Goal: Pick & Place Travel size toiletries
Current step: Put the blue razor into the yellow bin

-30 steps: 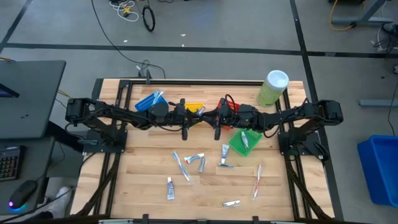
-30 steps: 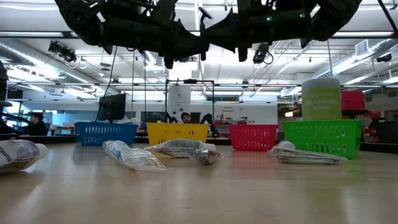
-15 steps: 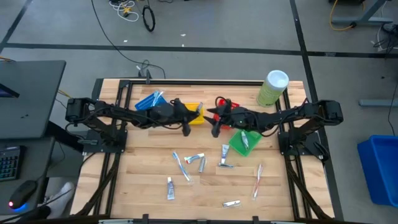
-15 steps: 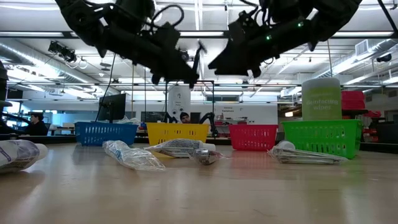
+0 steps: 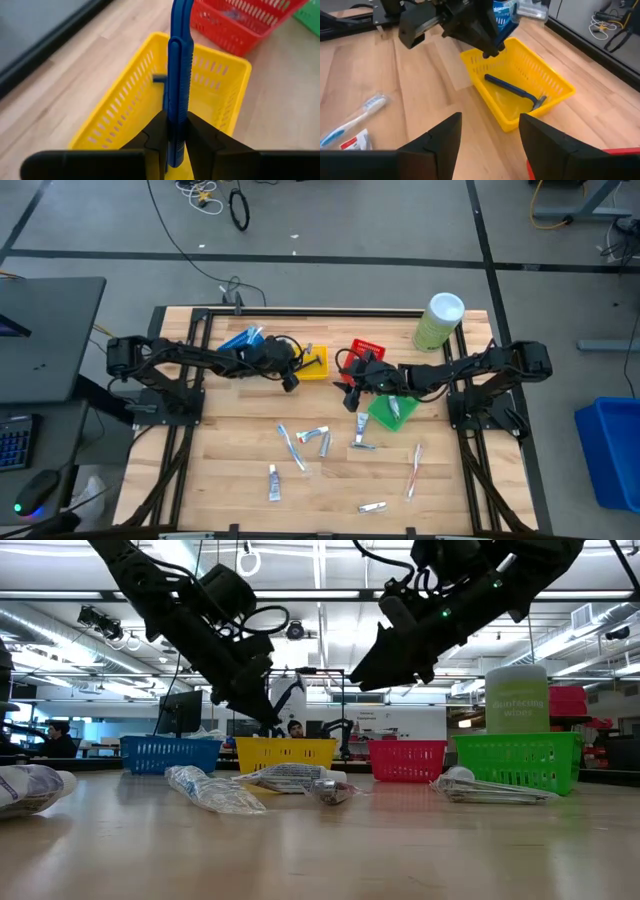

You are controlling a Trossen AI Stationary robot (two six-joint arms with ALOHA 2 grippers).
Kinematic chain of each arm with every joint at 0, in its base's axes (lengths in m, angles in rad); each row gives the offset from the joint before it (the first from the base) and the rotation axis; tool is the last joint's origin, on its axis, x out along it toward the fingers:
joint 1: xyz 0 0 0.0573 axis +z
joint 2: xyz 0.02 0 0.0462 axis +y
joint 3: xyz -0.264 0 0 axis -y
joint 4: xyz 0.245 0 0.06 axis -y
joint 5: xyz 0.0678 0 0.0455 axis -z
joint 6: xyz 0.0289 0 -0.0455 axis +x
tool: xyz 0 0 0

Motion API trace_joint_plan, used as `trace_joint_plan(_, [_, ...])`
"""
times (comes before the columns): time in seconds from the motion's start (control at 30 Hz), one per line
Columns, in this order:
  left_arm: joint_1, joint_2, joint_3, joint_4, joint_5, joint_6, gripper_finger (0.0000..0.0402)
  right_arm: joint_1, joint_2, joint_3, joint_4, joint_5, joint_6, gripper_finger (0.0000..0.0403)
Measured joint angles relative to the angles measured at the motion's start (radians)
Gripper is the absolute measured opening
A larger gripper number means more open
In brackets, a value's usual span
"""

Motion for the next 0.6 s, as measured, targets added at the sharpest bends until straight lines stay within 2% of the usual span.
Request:
trace_joint_plan(0.17, [0.038,0.0,0.0,-0.007,0.107,-0.029,0.0051,0.0,0.0,0.0,-0.001,-0.008,0.0,0.0189])
trace_joint_plan(0.4, [0.05,0.04,-0.001,-0.027,0.126,-0.039,0.006,0.0,0.0,0.0,0.0,-0.128,0.0,0.0177])
trace_joint_plan(0.6, [0.05,0.111,0.028,-0.033,0.141,-0.052,0.0061,0.0,0.0,0.0,0.0,-0.13,0.0,0.0174])
